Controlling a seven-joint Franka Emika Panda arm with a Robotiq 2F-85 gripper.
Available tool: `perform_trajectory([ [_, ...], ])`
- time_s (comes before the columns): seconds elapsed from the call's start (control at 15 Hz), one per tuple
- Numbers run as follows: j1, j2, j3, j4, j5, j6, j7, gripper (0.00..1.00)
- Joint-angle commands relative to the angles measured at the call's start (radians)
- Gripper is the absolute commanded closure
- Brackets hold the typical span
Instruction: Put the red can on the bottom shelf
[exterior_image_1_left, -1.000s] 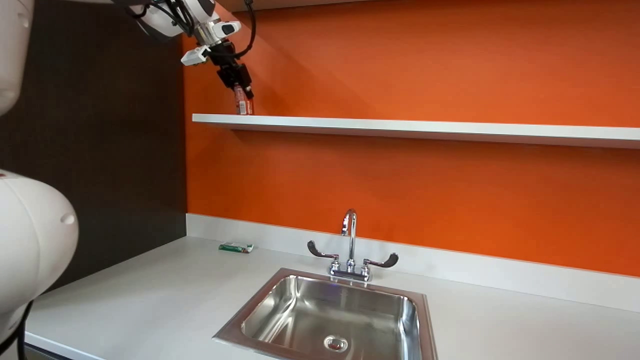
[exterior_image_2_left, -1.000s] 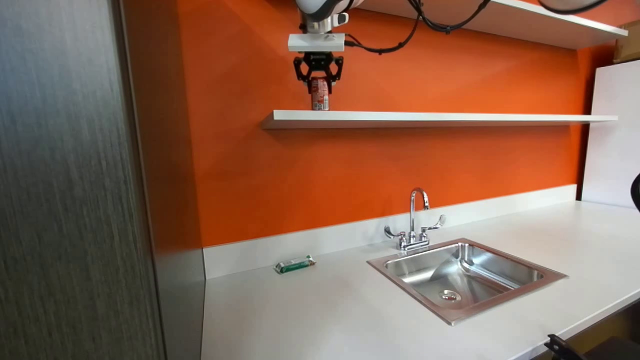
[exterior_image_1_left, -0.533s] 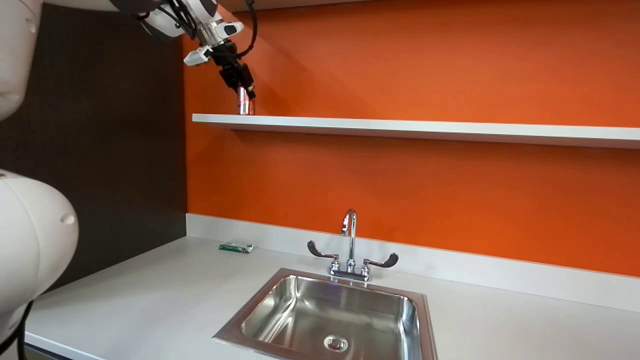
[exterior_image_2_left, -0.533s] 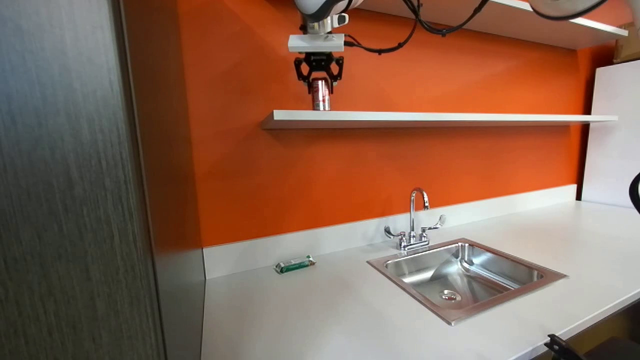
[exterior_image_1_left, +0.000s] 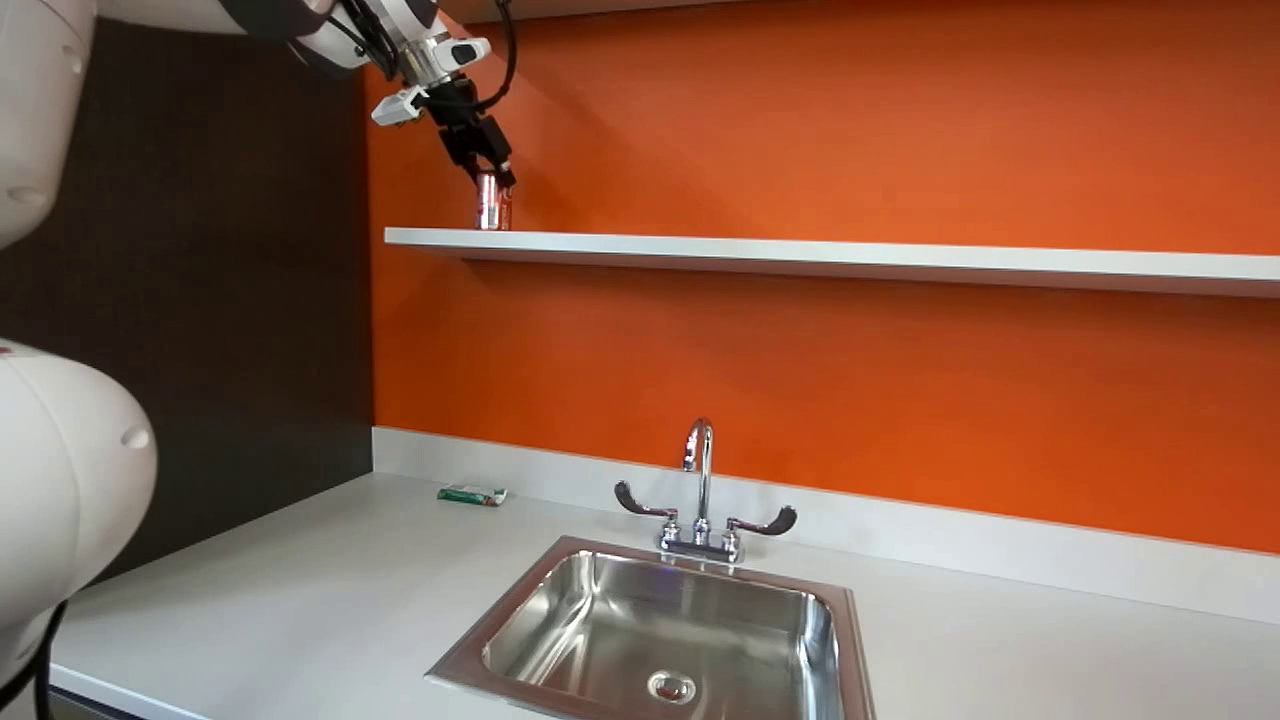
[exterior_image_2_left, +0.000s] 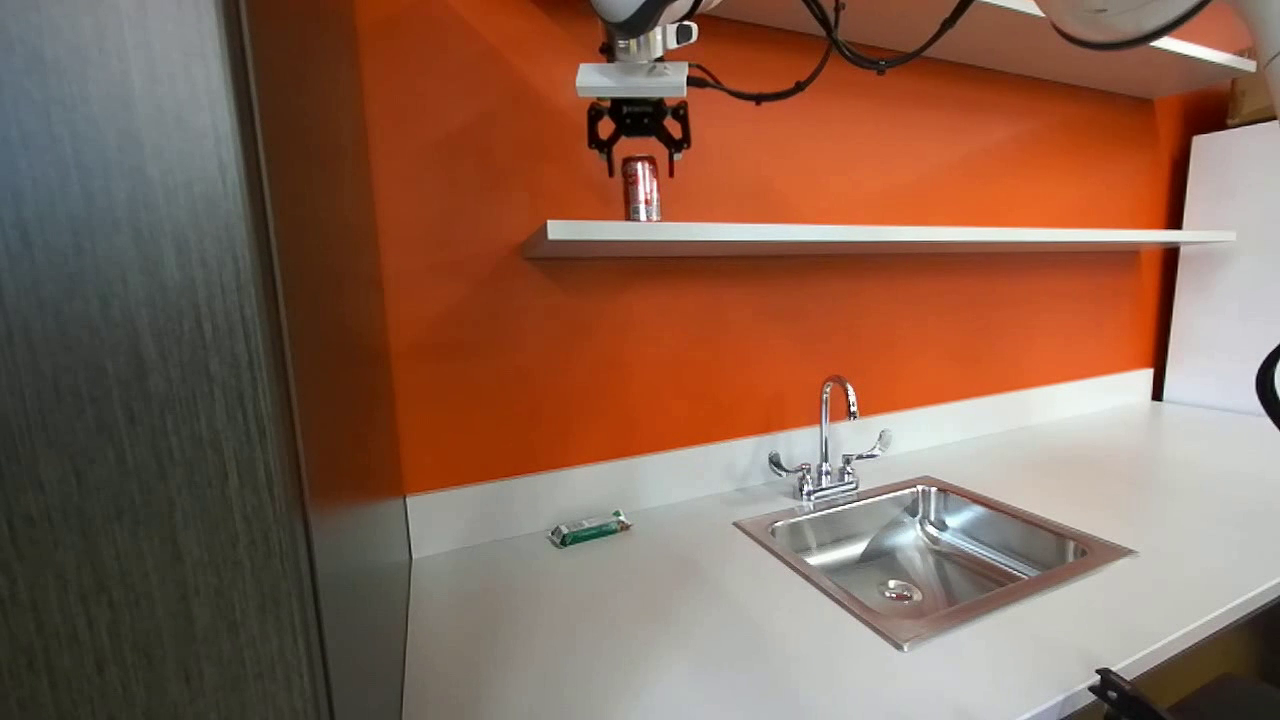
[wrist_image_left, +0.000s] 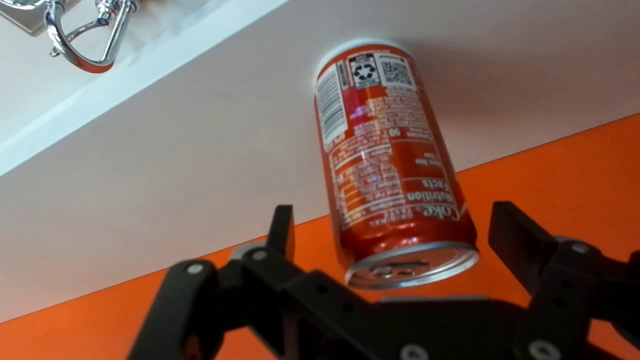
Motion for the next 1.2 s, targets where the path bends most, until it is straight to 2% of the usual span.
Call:
perform_trajectory([
  [0.0, -0.004, 0.009, 0.005, 0.034, 0.02, -0.03, -0.033, 0.0],
  [0.73, -0.006, -0.073, 0.012, -0.061, 0.021, -0.006, -0.029, 0.0],
  [1.13, -0.004, -0.156, 0.016, -0.161, 0.023, 0.004, -0.02, 0.0],
])
